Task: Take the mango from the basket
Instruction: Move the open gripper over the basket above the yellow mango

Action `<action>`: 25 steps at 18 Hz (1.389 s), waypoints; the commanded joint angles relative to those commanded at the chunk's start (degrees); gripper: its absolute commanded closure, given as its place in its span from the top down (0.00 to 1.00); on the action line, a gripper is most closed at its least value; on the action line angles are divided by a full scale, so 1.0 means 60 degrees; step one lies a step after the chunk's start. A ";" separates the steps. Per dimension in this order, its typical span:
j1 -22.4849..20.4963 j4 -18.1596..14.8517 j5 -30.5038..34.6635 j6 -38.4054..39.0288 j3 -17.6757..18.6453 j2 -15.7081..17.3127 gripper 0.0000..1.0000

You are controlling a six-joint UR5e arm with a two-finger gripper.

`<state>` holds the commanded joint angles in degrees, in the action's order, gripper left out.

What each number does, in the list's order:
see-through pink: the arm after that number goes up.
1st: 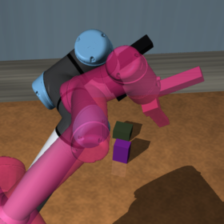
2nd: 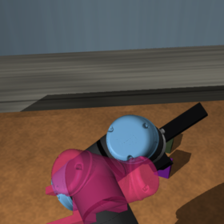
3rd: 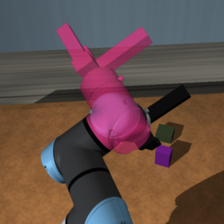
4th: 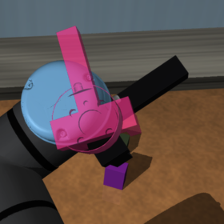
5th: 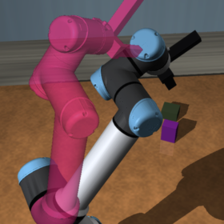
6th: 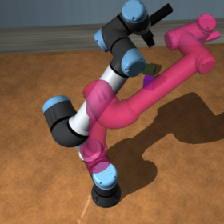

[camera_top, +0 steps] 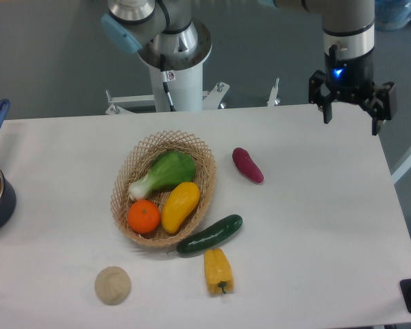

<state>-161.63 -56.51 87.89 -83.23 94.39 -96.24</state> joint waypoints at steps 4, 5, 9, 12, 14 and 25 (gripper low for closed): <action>0.0029 0.0059 0.0000 0.0044 0.0191 0.0030 1.00; 0.0058 0.0073 -0.0015 0.0044 0.0336 0.0044 1.00; 0.0132 0.0615 -0.0044 0.0073 0.1054 0.0233 1.00; 0.0146 0.0630 -0.0058 0.0599 0.1800 0.0790 1.00; 0.0612 0.0601 -0.0073 0.1139 0.2269 0.1024 1.00; 0.3250 0.0600 -0.0452 0.5931 0.2959 0.0602 1.00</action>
<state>-142.13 -52.91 85.18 -47.65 112.14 -92.63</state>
